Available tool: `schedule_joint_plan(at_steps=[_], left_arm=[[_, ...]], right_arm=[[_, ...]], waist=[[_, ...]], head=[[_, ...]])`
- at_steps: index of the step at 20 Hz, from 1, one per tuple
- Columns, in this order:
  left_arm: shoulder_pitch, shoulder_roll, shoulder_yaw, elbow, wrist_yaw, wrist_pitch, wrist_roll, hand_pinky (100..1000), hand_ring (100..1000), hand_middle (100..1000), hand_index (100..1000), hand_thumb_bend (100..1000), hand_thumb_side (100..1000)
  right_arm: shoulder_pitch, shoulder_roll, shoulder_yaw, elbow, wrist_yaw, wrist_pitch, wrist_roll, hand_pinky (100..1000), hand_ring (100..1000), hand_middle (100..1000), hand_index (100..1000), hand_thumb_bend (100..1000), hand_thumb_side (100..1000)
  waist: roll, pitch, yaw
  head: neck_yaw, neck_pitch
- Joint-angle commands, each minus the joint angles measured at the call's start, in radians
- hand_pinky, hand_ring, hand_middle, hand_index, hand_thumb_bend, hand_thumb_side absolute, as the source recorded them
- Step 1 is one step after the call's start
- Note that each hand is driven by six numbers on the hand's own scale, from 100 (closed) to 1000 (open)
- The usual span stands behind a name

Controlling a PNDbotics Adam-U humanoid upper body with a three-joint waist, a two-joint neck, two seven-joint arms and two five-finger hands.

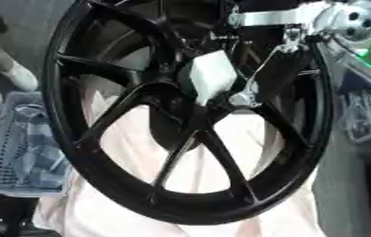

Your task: Pull the pin out of the wheel hub.

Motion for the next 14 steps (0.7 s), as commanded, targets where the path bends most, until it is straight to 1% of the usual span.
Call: schedule_joint_plan(at_steps=[1, 6, 14], left_arm=[[-0.008, 0.014, 0.003, -0.017, -0.003, 0.0, -0.001, 835, 654, 574, 721, 100, 689], [-0.005, 0.015, 0.006, -0.017, -0.003, 0.001, 0.0, 835, 654, 575, 721, 100, 688], [-0.004, 0.015, 0.01, -0.017, -0.003, 0.0, 0.002, 835, 654, 576, 721, 100, 687]], right_arm=[[-0.014, -0.038, -0.023, -0.012, -0.022, 0.015, -0.004, 604, 663, 482, 516, 272, 176], [-0.023, -0.044, -0.034, -0.012, -0.032, 0.015, 0.001, 595, 656, 475, 484, 251, 205], [-0.028, -0.061, -0.061, -0.012, -0.052, -0.006, 0.025, 583, 650, 471, 466, 237, 214]], waist=[[0.008, -0.026, -0.004], [0.008, -0.036, -0.008], [0.008, -0.046, -0.011]], head=[[-0.003, 0.006], [-0.002, 0.006], [0.0, 0.006]])
